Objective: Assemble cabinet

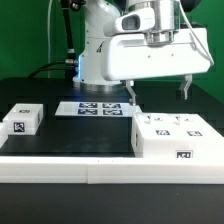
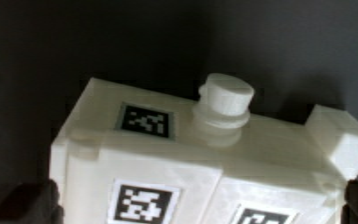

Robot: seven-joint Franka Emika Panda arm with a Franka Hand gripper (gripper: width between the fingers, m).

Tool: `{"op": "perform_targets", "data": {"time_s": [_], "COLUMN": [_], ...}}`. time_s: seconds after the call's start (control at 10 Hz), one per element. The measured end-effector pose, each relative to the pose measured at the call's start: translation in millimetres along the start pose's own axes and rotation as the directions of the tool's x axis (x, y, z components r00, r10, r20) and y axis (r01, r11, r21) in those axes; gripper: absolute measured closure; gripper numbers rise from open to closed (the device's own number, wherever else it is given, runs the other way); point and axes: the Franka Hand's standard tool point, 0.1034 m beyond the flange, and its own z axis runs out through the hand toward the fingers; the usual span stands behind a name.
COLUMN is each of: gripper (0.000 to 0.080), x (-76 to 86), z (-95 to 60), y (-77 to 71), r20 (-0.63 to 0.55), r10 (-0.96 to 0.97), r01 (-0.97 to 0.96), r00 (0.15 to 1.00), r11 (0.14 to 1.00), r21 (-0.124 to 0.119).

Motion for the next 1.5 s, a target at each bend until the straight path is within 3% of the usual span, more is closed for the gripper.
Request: {"op": "perform_targets", "data": {"time_s": [0.1, 0.2, 0.3, 0.6, 1.1, 1.5], "gripper": [0.0002, 0.0002, 0.0002, 0.0002, 0.0002, 0.0002], "x": [-0.4, -5.6, -10.7, -17.3, -19.5, -28.7], "z": [0.3, 3.3, 7.2, 16.3, 20.1, 32.1], "y": [-1.9, -13.3, -17.8, -26.9, -26.4, -30.6], "r20": [0.000, 0.006, 0.015, 0.007, 0.006, 0.030], "r10": [0.078, 0.216, 0.279, 0.253, 0.219, 0.254], "r01": [-0.078, -0.216, -0.279, -0.253, -0.219, -0.251], "r00": [0.997, 0.976, 0.960, 0.967, 0.976, 0.967], "r11": [0.997, 0.976, 0.960, 0.967, 0.975, 0.965], "r21": [0.003, 0.000, -0.014, -0.036, -0.038, -0.070]}}
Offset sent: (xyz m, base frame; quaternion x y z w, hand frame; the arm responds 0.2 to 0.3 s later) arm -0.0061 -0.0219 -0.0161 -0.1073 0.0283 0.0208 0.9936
